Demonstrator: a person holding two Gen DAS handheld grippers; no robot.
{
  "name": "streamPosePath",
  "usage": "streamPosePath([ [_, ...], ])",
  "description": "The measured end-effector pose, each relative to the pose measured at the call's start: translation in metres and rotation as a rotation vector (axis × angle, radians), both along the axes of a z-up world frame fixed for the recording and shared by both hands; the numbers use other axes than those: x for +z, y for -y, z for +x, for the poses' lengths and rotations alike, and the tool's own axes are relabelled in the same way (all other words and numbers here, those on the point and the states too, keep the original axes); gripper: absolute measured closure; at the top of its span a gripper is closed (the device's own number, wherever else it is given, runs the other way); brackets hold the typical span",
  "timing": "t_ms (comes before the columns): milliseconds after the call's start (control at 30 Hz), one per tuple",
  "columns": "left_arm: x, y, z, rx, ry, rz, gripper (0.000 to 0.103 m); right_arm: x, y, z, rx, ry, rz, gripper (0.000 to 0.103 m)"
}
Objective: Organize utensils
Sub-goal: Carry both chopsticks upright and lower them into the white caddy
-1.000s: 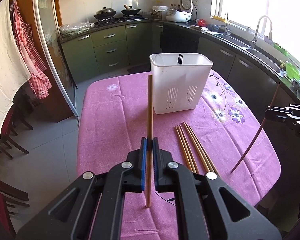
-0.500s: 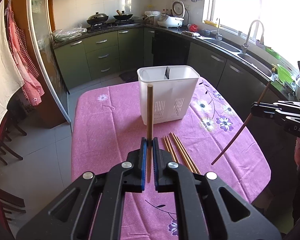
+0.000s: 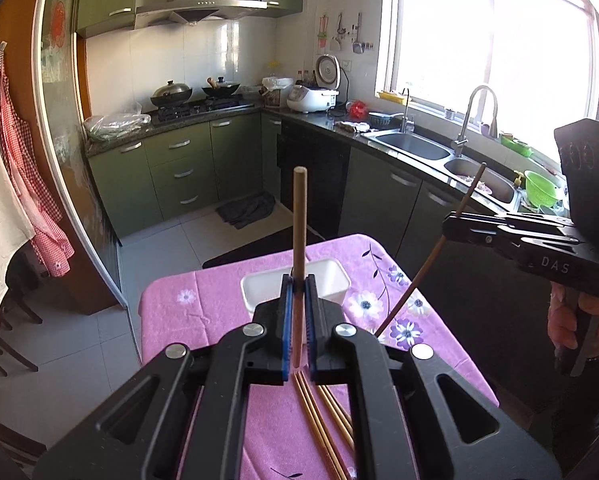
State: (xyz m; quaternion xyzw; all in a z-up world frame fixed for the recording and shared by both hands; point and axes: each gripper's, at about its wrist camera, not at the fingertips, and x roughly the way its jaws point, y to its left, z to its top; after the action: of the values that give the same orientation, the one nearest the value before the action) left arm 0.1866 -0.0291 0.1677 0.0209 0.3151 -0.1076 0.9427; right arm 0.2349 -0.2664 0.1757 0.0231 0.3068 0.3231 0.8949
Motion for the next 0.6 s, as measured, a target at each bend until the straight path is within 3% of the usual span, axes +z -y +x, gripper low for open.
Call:
streamPosePath([
  [167, 0.029, 0.004, 0.018, 0.017, 0.066, -0.006, 0.097, 0.031, -0.002, 0.027, -0.043, 0.057, 0.033, 0.097],
  [300, 0.038, 0.008, 0.04, 0.041, 0.114, -0.01, 0.097, 0.035, -0.01, 0.059, -0.079, 0.071, 0.033, 0.097],
  [600, -0.01, 0.008, 0.101, 0.078, 0.06, -0.007, 0.097, -0.03, -0.041, 0.114, -0.089, 0.002, -0.054, 0.097],
])
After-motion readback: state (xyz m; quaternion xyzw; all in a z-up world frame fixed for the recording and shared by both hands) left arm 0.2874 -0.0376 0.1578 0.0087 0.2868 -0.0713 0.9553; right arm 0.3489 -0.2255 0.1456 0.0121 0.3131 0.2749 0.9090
